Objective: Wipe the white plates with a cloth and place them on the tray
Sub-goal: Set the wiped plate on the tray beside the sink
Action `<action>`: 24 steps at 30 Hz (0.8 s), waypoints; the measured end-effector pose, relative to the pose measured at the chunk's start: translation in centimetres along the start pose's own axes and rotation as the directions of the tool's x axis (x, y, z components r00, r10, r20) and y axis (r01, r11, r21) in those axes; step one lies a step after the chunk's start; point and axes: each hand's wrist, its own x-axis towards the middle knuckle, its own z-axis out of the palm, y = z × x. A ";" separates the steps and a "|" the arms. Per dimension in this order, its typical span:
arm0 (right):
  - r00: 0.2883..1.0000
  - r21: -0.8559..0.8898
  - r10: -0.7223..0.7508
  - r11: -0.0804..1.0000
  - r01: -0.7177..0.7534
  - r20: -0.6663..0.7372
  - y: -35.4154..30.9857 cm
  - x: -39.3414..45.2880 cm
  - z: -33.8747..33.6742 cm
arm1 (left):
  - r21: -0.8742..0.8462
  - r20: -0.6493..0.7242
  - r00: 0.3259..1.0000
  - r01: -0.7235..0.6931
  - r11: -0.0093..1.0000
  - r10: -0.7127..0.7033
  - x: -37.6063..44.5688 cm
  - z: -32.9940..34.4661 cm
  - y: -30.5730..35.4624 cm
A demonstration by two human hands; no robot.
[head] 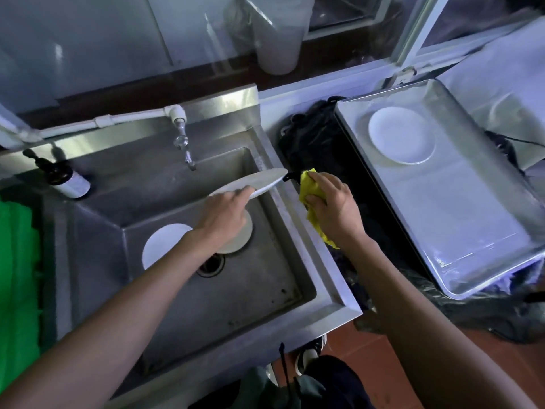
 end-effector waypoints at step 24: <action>0.948 0.074 0.286 0.958 -0.278 -0.140 22.3 3.1 -17.5 | 0.145 -0.056 0.852 -0.508 0.849 0.520 25.3 4.3 25.3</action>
